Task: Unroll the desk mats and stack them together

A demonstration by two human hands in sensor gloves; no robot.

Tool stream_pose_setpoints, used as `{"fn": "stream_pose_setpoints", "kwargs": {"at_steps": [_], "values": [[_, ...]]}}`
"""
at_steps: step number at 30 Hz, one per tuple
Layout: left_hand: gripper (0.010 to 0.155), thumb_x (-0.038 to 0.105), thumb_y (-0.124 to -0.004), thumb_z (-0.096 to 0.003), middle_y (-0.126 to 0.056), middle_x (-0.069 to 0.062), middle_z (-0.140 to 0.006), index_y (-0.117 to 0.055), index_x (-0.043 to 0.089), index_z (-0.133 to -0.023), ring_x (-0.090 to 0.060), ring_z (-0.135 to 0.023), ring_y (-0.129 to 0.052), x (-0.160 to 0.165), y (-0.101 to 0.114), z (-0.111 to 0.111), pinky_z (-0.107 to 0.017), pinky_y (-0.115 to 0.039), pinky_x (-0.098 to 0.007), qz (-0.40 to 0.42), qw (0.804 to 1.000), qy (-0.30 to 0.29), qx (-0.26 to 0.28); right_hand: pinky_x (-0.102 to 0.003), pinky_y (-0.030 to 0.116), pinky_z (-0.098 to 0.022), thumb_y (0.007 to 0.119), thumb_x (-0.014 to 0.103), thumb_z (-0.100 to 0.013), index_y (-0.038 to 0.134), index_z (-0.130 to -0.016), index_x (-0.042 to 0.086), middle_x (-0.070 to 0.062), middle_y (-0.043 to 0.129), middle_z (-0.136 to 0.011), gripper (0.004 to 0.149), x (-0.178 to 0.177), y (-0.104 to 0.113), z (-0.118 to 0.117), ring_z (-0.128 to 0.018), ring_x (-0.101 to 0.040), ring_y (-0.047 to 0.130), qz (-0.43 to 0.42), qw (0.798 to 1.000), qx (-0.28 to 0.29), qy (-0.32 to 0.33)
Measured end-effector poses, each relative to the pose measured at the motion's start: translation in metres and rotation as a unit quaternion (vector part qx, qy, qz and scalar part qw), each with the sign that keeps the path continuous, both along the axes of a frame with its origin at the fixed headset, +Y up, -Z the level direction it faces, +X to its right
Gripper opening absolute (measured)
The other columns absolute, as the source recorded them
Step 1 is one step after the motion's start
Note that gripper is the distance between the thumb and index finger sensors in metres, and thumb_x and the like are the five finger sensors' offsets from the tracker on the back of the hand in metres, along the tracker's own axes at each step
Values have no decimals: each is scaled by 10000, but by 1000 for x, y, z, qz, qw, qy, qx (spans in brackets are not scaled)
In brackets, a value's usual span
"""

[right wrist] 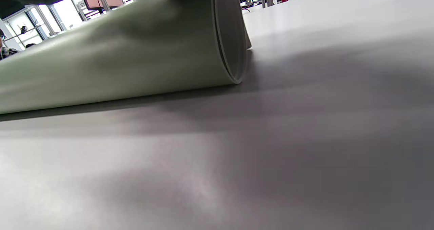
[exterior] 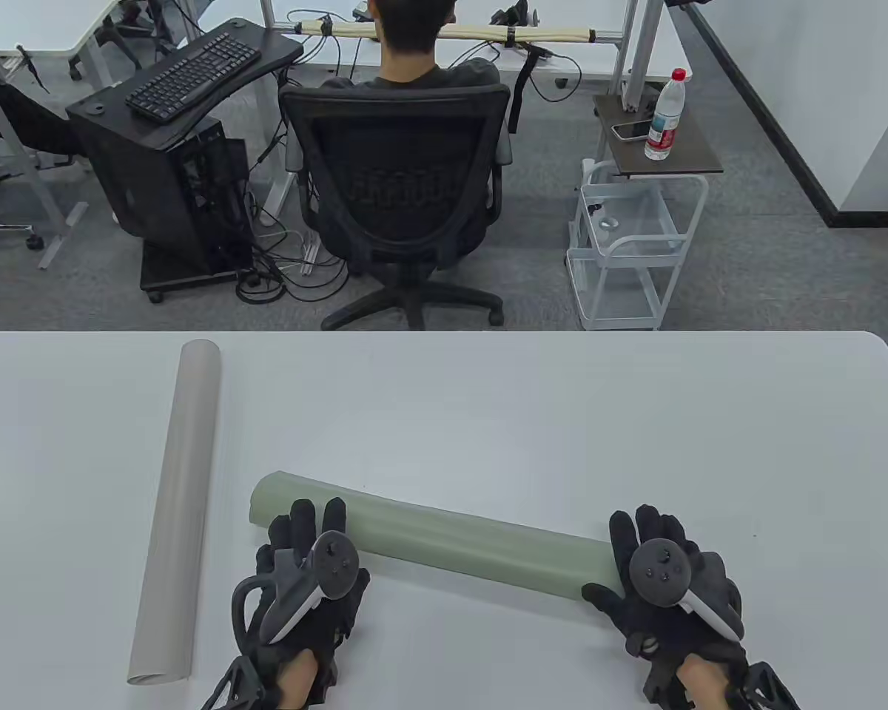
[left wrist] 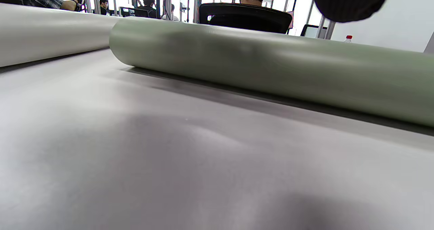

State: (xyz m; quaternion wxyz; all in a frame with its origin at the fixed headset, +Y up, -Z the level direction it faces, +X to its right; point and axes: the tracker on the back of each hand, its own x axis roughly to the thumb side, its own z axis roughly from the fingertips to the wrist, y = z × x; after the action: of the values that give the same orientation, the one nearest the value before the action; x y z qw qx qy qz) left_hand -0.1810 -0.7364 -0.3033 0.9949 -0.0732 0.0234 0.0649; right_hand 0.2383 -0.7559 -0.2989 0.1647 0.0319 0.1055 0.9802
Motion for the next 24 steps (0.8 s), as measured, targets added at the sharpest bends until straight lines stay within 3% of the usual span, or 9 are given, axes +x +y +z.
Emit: {"fn": "stream_pose_setpoints", "kwargs": {"at_steps": [20,24], "values": [[881,576,-692,-391,-49,-121,-1132,-80,345,-980,-490,-1047,-221,2,-3,-1,-734,-320,-675,-8,1000,-4,-3,-660,75,-685,615,649,-402,0,-1005,292,-102,-122,-1071,933,5,-3,-4,-987,-466,-69,-3,1000,-14,-10],[879,575,-692,-392,-26,-120,-1125,-80,347,-981,-490,-1029,-143,7,-3,0,-737,-309,-666,-12,1000,-9,0,-658,68,-685,620,652,-399,-24,-993,289,-99,-127,-1070,948,4,-4,-4,-987,-463,-74,1,1000,-17,-6]]}}
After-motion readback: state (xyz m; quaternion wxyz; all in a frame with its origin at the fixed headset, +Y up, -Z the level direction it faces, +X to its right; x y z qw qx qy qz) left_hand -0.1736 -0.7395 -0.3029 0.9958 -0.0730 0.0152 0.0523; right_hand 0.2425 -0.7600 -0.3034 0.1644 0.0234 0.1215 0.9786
